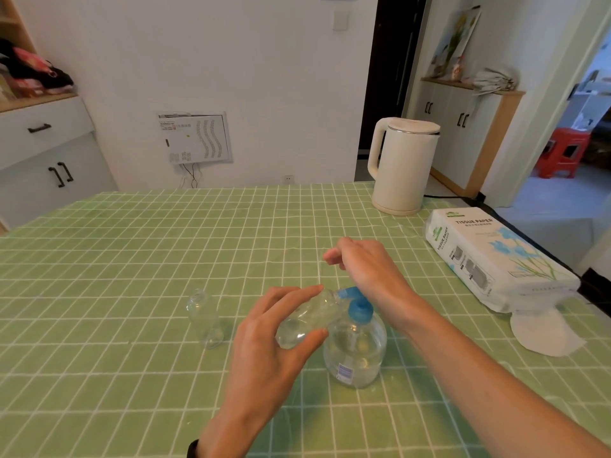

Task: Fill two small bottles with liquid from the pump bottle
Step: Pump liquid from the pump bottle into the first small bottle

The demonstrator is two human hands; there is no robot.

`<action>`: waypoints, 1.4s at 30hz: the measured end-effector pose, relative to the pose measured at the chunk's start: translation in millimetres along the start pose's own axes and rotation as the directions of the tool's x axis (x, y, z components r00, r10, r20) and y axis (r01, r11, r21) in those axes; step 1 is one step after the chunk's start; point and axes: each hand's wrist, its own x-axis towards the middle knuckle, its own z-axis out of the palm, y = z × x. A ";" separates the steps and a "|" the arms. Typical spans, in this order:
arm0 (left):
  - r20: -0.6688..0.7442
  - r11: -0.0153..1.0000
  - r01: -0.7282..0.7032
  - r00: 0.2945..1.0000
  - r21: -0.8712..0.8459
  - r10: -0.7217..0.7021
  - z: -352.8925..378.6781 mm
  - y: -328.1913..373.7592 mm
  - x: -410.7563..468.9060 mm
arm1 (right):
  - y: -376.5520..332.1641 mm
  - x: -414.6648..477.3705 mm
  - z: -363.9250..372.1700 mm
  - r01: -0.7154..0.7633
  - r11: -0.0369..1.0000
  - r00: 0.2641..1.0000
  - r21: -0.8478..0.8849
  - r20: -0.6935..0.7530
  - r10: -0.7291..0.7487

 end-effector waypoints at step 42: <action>-0.017 0.997 0.026 0.999 -0.067 -0.027 3.8 -2.7 -2.1 | 13.2 6.7 2.9 -0.003 0.997 0.981 0.083 0.192 -0.013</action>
